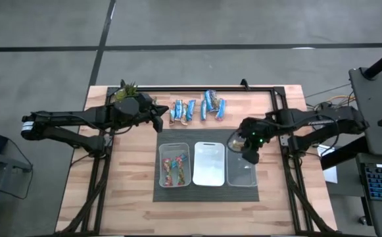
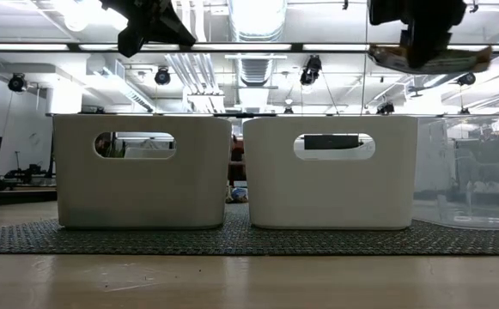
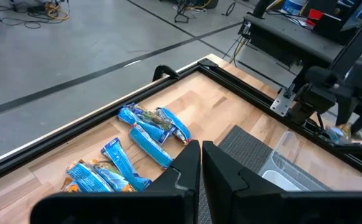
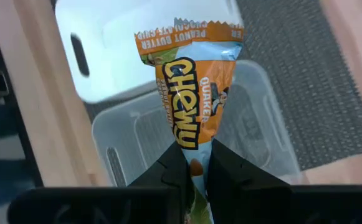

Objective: Pick and place Granola Bars by type
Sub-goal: Put the orange granola bar into the transparent bin

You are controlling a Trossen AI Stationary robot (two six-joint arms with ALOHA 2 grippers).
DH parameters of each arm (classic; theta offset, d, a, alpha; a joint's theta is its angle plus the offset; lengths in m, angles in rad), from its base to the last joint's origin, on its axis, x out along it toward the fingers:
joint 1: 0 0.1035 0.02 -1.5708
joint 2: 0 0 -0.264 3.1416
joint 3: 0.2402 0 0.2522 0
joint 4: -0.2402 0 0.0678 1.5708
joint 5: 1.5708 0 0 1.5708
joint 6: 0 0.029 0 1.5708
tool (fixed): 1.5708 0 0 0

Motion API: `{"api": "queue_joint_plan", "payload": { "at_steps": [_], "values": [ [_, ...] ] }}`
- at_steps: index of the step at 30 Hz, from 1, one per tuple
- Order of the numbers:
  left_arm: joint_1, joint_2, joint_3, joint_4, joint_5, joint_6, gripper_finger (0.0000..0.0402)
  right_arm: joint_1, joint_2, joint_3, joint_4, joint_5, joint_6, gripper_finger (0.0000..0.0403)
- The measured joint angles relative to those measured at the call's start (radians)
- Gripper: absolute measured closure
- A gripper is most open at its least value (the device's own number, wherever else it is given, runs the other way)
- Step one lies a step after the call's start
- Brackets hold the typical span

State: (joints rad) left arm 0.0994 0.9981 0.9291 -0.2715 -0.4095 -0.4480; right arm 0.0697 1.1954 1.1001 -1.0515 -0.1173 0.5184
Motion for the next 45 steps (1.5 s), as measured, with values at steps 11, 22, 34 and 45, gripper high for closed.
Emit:
{"api": "queue_joint_plan", "payload": {
  "at_steps": [11, 22, 34, 45],
  "values": [
    [0.0, 0.0, 0.0, -0.002, 0.0, -0.009, 0.0401, 0.053, 0.014, -0.029, 0.001, 0.004, -0.073, 0.037],
    [0.0, 0.0, 0.0, -0.003, 0.0, -0.009, 0.0401, 0.053, 0.187, -0.063, 0.019, 0.007, -0.184, 0.037],
    [0.0, 0.0, 0.0, -0.009, 0.001, -0.023, 0.0401, 0.052, 0.379, -0.063, 0.054, 0.026, -0.292, 0.037],
    [0.0, 0.0, 0.0, -0.016, 0.001, -0.026, 0.0401, 0.052, 0.391, -0.075, 0.069, -0.04, -0.29, 0.0337]
  ]
}}
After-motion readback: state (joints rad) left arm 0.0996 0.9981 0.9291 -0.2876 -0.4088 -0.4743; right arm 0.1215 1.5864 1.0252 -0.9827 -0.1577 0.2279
